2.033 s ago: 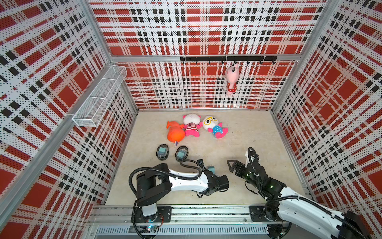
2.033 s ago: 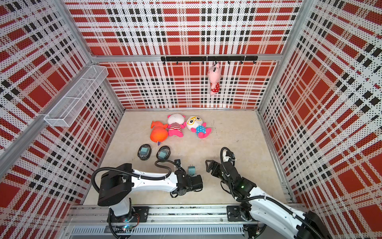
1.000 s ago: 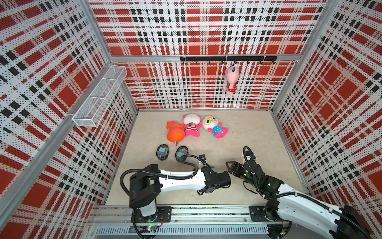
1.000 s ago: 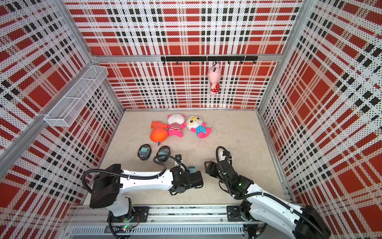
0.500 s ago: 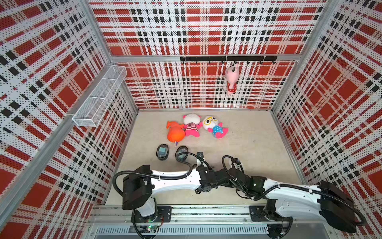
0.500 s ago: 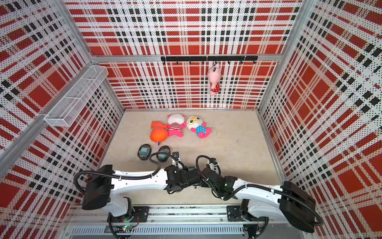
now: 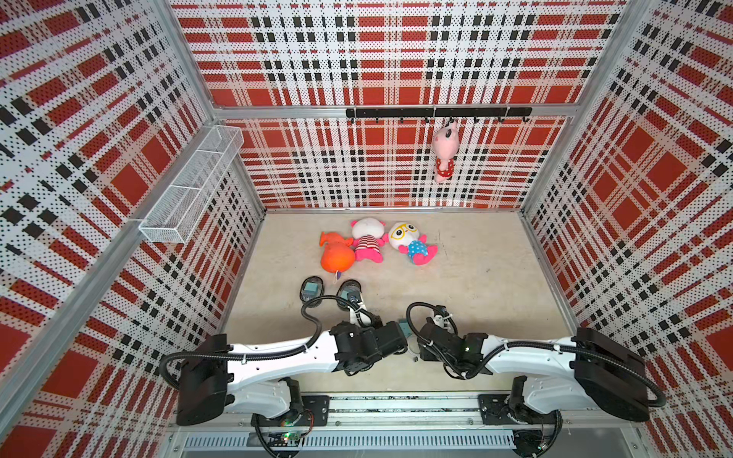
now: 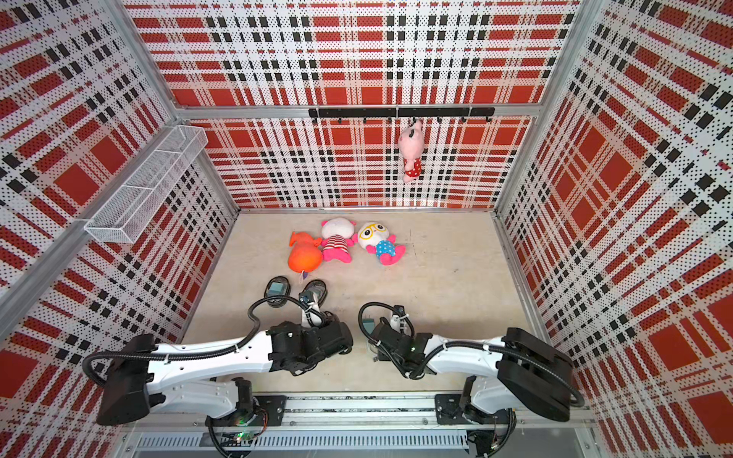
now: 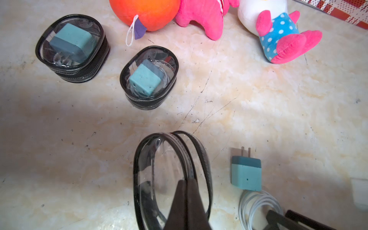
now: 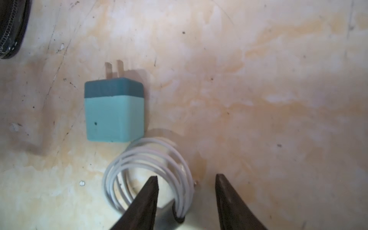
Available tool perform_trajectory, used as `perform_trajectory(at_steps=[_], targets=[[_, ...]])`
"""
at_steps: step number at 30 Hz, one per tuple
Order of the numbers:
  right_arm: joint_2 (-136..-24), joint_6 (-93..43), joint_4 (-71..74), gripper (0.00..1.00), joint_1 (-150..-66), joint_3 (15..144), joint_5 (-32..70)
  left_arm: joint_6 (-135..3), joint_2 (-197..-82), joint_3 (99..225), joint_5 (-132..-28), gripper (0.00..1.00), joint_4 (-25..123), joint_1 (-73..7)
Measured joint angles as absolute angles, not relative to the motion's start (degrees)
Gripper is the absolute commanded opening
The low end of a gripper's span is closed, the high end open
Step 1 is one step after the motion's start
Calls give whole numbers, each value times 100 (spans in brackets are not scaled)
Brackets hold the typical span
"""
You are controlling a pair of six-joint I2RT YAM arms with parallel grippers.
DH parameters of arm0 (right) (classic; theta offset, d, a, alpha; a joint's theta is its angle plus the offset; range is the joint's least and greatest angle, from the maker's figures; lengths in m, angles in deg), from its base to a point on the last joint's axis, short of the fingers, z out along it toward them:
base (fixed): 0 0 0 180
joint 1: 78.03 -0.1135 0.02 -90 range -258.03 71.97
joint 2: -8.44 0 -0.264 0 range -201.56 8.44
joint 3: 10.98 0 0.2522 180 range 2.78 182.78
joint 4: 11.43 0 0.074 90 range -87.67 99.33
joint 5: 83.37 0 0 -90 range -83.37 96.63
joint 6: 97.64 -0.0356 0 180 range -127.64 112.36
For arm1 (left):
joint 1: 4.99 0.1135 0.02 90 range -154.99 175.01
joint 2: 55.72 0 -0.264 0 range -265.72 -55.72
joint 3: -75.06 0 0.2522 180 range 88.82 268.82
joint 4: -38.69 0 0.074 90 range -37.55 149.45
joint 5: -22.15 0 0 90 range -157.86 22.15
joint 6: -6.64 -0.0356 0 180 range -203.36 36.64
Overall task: Pack away charging kits
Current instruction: Pick up the charging cable from the center of the board.
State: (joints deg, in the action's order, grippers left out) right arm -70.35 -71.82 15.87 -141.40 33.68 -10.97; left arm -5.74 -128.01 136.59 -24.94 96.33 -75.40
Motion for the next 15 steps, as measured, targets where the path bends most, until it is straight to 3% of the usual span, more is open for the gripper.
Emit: perform_trajectory(at_steps=[5, 15], targets=[[-7323, -7174, 1364, 14, -14140, 3486, -1102, -591, -12530, 13563, -2492, 0, 9572, -7540], [-6910, -7060, 1974, 0, -14136, 3455, -1244, -984, -12495, 13567, -2551, 0, 9263, -7418]])
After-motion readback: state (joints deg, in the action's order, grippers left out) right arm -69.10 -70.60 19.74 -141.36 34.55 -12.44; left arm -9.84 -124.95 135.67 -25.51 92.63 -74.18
